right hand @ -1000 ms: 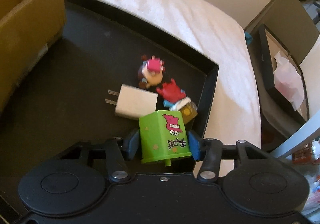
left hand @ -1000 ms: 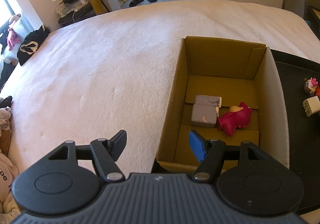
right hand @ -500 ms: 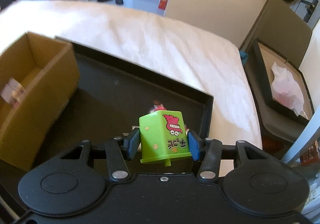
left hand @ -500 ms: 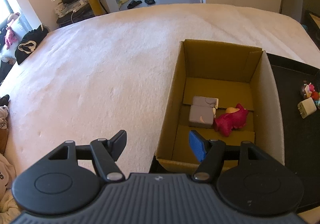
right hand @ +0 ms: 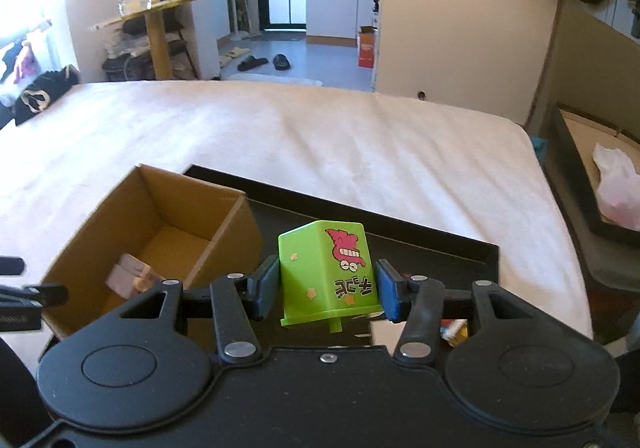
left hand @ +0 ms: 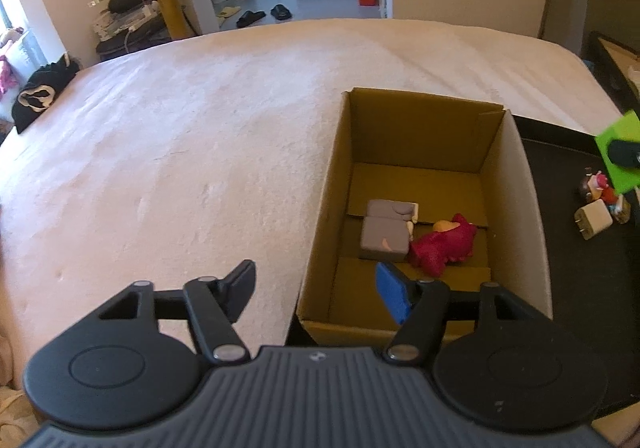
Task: Organize rigid objects
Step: 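Lift the green cube and carry it toward the box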
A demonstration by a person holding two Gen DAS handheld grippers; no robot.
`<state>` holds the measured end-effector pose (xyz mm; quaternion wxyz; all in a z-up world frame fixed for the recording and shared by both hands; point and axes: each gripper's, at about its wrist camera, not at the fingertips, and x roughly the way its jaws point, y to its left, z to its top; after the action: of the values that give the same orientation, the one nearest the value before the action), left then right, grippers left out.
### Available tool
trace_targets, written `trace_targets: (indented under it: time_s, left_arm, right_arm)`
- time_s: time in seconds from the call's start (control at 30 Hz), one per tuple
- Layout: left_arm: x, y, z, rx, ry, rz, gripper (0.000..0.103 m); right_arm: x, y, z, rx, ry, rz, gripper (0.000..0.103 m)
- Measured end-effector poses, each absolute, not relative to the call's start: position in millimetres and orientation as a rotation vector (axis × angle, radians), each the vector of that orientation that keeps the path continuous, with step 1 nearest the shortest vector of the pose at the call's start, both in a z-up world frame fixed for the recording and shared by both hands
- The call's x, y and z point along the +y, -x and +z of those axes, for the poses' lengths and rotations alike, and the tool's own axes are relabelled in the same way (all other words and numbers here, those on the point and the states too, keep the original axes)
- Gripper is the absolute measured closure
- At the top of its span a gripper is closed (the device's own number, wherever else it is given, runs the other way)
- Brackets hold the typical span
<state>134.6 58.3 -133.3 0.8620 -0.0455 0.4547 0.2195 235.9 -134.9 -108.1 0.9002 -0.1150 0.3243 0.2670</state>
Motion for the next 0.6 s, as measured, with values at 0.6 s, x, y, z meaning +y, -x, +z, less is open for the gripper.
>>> trace_targets:
  time_s: [0.6]
  left_arm:
    - [79, -127, -142, 0.920, 0.214, 0.404, 0.071]
  right_arm:
    - [-89, -223, -96, 0.664, 0.202, 0.681, 0.053]
